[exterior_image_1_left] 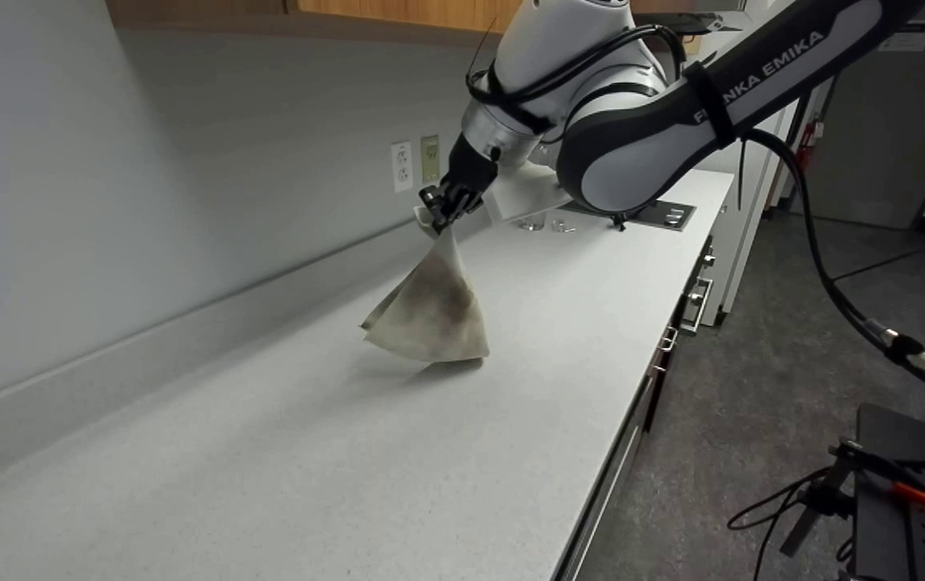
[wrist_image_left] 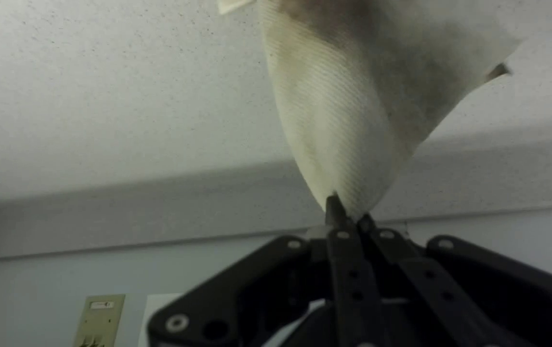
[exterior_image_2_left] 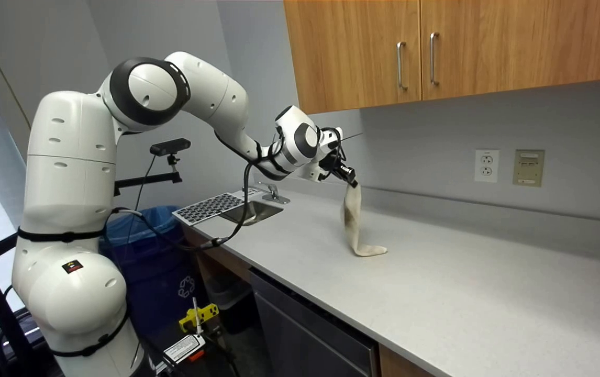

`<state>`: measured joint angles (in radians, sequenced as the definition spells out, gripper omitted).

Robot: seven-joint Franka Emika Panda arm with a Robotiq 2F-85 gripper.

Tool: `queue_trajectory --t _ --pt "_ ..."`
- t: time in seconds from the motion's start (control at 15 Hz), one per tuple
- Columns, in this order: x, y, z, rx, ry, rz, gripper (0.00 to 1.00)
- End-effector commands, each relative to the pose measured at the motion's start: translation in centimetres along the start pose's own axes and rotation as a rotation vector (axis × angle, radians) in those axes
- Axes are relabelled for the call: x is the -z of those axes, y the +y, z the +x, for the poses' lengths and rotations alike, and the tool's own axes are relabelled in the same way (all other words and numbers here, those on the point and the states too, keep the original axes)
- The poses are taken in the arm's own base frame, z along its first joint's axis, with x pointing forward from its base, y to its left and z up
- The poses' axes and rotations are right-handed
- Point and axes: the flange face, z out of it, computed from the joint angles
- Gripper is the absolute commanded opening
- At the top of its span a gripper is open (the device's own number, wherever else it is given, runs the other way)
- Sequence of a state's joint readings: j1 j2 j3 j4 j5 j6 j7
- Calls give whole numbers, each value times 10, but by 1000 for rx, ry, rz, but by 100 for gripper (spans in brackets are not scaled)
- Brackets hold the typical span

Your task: Lay the cloth flat on the countertop

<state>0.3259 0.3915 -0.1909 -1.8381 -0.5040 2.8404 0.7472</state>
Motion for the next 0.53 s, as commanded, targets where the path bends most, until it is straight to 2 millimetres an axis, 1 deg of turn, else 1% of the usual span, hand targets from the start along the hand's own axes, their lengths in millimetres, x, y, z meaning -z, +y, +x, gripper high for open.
queue_trajectory --t 0.0,0.13,0.27,0.47 --pt "4 26 -13 24 -28 -5 1" --pt "-6 55 -28 12 -73 -64 1" --pt "-15 92 -45 -10 -118 -137 1" --pt "-21 141 -65 -25 -157 -232 1"
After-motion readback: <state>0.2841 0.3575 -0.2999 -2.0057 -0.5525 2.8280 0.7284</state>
